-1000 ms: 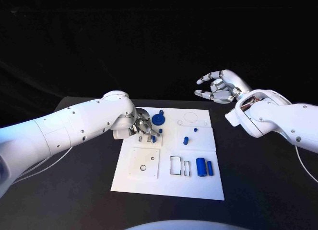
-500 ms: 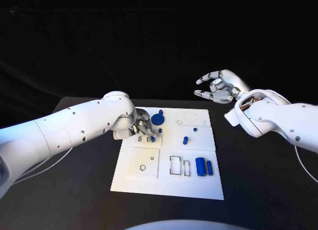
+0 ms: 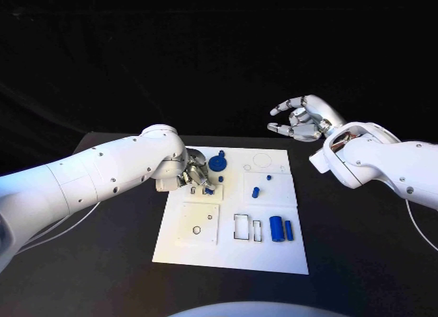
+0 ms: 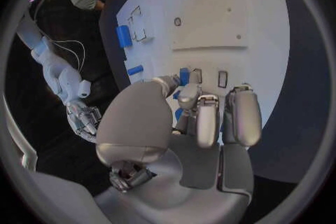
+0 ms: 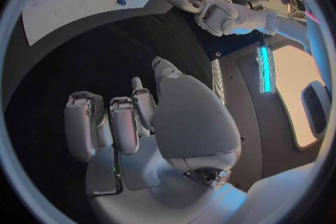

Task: Assemble the parts on the task board

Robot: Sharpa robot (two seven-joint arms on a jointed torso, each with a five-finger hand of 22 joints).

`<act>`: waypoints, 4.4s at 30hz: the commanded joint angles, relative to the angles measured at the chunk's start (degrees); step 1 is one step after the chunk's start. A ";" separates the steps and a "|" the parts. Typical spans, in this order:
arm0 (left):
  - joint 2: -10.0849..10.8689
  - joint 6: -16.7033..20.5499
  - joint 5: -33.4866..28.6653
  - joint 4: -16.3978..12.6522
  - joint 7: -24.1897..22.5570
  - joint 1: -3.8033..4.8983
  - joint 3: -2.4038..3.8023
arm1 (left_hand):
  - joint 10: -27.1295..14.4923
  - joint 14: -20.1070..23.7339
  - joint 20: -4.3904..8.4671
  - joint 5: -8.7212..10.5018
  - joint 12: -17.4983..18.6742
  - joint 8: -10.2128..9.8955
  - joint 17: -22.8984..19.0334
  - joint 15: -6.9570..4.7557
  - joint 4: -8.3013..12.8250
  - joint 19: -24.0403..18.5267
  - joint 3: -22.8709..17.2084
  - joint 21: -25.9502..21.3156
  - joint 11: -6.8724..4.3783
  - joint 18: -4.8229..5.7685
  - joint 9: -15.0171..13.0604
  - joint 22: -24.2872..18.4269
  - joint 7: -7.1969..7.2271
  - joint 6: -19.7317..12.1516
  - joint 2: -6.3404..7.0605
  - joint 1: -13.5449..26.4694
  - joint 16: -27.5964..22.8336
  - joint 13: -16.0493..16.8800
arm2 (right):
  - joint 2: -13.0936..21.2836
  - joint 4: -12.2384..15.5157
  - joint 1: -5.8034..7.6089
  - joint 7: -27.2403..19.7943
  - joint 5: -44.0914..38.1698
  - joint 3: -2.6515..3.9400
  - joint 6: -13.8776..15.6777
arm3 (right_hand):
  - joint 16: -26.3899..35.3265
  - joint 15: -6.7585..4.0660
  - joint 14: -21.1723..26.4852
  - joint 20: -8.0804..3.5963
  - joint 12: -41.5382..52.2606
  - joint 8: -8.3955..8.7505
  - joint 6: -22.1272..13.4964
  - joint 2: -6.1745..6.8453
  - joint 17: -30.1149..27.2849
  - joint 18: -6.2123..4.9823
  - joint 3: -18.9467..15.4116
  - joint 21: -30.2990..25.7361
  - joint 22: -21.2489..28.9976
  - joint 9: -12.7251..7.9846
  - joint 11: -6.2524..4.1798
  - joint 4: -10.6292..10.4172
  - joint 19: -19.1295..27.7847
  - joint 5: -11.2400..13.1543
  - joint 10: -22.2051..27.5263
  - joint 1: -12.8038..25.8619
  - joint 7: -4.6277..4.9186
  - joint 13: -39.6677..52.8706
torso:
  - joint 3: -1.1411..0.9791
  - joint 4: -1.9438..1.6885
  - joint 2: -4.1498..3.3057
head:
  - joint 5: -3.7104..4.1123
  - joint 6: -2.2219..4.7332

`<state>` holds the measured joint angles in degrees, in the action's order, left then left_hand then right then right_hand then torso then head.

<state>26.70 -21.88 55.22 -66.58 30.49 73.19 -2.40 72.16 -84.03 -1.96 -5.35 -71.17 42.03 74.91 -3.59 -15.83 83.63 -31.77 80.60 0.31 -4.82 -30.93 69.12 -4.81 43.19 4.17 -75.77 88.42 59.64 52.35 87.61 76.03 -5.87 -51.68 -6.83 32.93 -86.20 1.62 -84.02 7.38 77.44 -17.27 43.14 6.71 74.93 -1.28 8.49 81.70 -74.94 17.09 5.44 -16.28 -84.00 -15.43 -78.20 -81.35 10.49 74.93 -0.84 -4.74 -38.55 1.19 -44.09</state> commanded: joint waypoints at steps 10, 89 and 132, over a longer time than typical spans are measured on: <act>2.13 2.83 -3.57 -1.87 -0.74 -0.04 0.05 | 0.96 -5.05 0.02 -0.50 0.15 5.23 11.40 -0.04 9.34 -0.43 -17.58 0.26 -0.21 0.86 -6.31 0.07 0.19 -0.70 3.04 5.62 0.27 -0.15 | -0.02 -0.27 -0.09 -0.05 -0.16 -0.03 -0.79 | 0.31 -0.56 -3.45 -0.25 -0.26 -0.40 0.39 -0.03 5.31 -1.07 0.35 -0.31 -9.26 -0.10 -0.07 -0.09 -0.41 -0.24 0.32 0.32 -0.13 0.44 | -0.09 -0.10 0.08 | -0.07 -0.01; 4.97 6.79 11.06 -7.08 -0.46 -2.58 0.29 | 2.93 -5.26 0.90 -11.61 0.89 8.09 12.22 -1.19 13.10 -0.09 -20.53 0.37 -1.54 0.93 -9.36 0.55 1.61 1.46 5.67 11.50 0.58 -2.24 | 0.25 -0.68 -0.61 -0.58 0.20 -0.13 -0.88 | 0.35 -0.60 -3.46 -0.30 -0.30 -0.47 0.38 -0.08 5.31 -1.09 0.48 -0.43 -9.20 -0.17 -0.08 -0.25 -0.37 -0.41 0.27 0.79 -0.15 0.40 | 0.00 0.04 -0.06 | -0.47 -0.54; 3.40 3.88 10.72 -5.45 -0.15 -2.64 0.28 | 4.46 -5.44 1.89 -10.48 -1.13 8.40 12.96 -2.34 4.76 0.30 -6.46 0.29 -2.86 1.04 -9.93 1.04 3.32 4.66 6.51 18.29 0.85 0.14 | 0.51 -0.46 -0.61 -0.72 0.29 -0.13 -0.72 | 0.40 -0.62 -3.46 -0.34 -0.39 -0.54 0.36 -0.06 5.27 -1.11 0.50 -0.55 -9.14 -0.24 -0.10 -0.32 -0.34 -0.34 0.28 1.36 -0.16 0.28 | -0.02 0.00 -0.06 | -0.11 -0.81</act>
<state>30.22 -15.85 65.99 -71.95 30.22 70.72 -2.02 76.72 -84.04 -0.51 -16.09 -72.10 50.66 74.91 -5.62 -11.07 83.83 -38.63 80.82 -2.14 -4.83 -40.98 70.13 -1.36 47.72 10.71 -58.03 89.09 59.78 52.85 87.05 75.45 -6.08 -51.24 -6.96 32.74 -85.98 1.42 -83.82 7.39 77.44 -17.49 43.14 6.72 74.93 -1.28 8.74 81.48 -74.91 16.89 5.44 -16.53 -84.00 -15.64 -78.20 -80.44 10.49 74.93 -0.87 -4.71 -38.59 1.08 -44.87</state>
